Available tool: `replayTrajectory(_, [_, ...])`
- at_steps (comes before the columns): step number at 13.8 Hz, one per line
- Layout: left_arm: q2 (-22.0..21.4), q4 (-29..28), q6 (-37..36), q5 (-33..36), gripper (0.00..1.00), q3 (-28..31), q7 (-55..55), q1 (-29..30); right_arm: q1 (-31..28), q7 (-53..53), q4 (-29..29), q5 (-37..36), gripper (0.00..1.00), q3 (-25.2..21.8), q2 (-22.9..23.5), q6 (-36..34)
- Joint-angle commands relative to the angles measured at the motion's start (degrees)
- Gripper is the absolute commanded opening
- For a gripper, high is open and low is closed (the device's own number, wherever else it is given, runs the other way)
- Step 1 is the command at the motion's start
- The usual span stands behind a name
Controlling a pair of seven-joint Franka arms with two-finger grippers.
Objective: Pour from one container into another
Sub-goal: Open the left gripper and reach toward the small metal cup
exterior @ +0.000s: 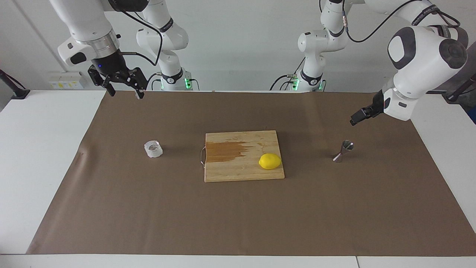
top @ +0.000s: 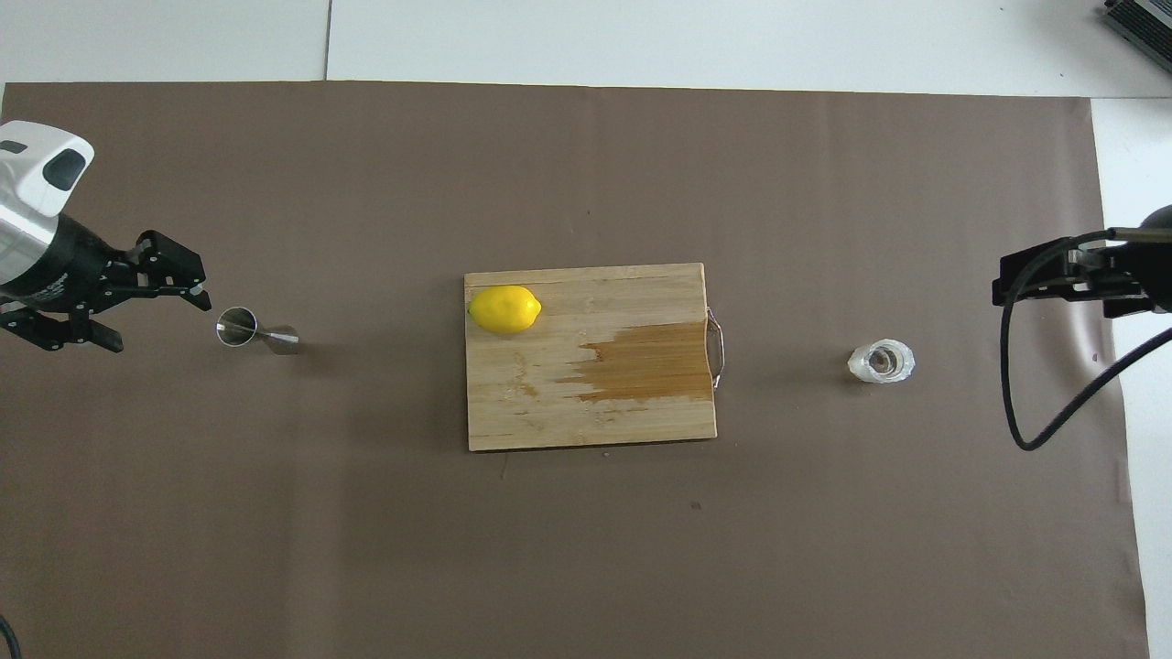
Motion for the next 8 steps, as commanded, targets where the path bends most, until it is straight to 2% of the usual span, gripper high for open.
replayTrajectory(1, [-2.2,-7.6,6.9,-4.6,1.0,-0.2,-12.8,3.6,-0.8,-1.3,-1.6,0.3,1.0,0.4,-1.3,0.7])
replayTrajectory(3, [-5.8,-16.6,15.7,-11.2,1.0,-0.1,-21.3,5.5,-0.8,-1.3,-1.6,0.3,1.0,0.4,-1.3,0.7])
replayTrajectory(5, [-9.3,-25.1,22.2,-21.3,1.0,-0.1,-24.2,8.6,-0.8,-1.3,-1.6,0.3,1.0,0.4,-1.3,0.7])
replayTrajectory(8, [-10.3,-29.8,27.7,-29.4,1.0,-0.2,-33.3,9.5,-0.8,-1.3,-1.6,0.3,1.0,0.4,-1.3,0.7])
